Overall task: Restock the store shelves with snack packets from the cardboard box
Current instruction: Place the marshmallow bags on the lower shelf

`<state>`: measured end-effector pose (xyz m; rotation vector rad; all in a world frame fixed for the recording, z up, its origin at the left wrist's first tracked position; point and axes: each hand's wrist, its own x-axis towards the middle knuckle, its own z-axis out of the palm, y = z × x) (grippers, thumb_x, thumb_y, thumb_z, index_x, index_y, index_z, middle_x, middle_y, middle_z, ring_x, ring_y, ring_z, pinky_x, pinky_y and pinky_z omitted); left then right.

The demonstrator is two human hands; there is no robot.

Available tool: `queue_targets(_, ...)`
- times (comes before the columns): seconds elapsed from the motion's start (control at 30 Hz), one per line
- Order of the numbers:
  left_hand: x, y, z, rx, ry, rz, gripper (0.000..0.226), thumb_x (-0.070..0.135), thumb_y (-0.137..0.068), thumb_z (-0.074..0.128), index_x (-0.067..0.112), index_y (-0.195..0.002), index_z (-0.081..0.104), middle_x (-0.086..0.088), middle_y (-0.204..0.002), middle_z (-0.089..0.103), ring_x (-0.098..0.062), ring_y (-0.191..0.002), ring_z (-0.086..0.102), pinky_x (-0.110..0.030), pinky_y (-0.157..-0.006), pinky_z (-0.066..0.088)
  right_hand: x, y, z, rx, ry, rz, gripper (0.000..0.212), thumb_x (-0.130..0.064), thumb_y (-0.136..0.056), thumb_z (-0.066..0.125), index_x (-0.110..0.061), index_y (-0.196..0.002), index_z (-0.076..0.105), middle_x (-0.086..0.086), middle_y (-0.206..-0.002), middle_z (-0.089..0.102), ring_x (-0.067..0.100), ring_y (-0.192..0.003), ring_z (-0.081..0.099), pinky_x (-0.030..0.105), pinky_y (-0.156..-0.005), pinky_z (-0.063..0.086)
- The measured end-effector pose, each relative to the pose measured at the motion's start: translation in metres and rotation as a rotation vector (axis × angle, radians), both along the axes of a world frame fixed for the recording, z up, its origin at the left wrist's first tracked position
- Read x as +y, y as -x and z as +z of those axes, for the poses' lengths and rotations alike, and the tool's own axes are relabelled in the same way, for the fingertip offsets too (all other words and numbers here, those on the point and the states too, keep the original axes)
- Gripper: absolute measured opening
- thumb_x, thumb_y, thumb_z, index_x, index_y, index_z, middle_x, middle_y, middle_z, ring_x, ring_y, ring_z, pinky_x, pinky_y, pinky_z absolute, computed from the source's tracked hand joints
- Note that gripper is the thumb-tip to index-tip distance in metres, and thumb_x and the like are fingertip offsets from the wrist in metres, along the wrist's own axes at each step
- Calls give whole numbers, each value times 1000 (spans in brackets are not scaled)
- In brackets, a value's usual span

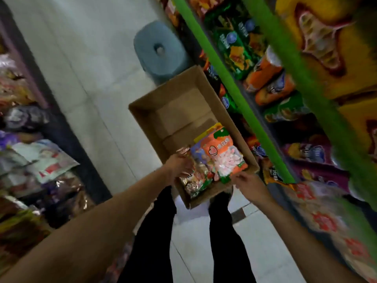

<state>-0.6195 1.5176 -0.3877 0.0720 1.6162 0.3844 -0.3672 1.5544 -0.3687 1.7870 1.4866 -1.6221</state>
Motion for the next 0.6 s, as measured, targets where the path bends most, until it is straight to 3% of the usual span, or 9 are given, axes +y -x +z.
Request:
queue_targets(0.1,-4,-33,-67,-27,17,40,26,1,-100,47,10,-79,59,-11,-74,59,-20,-61,57,-23,-53,46,26,-21,-63,-43,31,20,18,-17,-101,55,-16,-94,71,-5,-84,62,5,-69,52,21,-57,34)
queue_targets(0.2,-9,-60,-139,-79,47,118,21,5,-100,52,12,-81,59,-8,-72,58,-18,-60,56,-26,-62,45,38,-33,-139,-105,46,100,25,-16,-101,54,-24,-79,62,-8,-78,56,9,-69,52,24,-55,35)
queue_targets(0.27,-8,-73,-182,-78,83,176,9,13,-100,57,10,-93,61,-9,-79,57,-20,-67,55,-32,-70,46,42,-34,-187,-156,67,146,12,-14,-100,53,-15,-93,62,5,-88,60,22,-80,56,32,-63,42)
queue_targets(0.3,-9,-79,-202,-67,89,189,13,19,-100,60,9,-107,62,-9,-88,58,-21,-74,55,-34,-74,46,43,-35,-211,-174,62,162,12,-14,-99,53,-13,-107,62,12,-101,63,28,-91,58,37,-75,48)
queue_targets(0.37,-10,-93,-239,-68,69,214,38,30,-98,65,13,-130,58,-4,-108,58,-21,-86,53,-33,-80,44,46,-35,-255,-192,23,140,36,-18,-98,57,-9,-133,56,17,-130,60,31,-111,59,41,-94,47)
queue_targets(0.43,-13,-109,-270,-77,51,280,50,35,-95,69,15,-138,54,1,-123,60,-22,-100,58,-33,-84,47,52,-34,-289,-149,-34,115,44,-26,-98,59,-14,-139,53,14,-137,59,32,-118,59,43,-100,48)
queue_targets(0.5,-13,-126,-299,-93,-9,354,58,33,-94,70,19,-145,49,0,-143,56,-26,-127,53,-38,-101,45,60,-36,-318,-135,-75,90,47,-38,-98,56,-21,-141,50,11,-138,57,32,-120,58,48,-102,47)
queue_targets(0.6,-6,-147,-322,-141,21,454,78,37,-88,76,17,-152,38,-1,-154,46,-27,-141,43,-40,-111,38,67,-40,-349,-185,-47,10,63,-54,-97,50,-26,-152,36,8,-150,48,33,-130,51,48,-109,41)
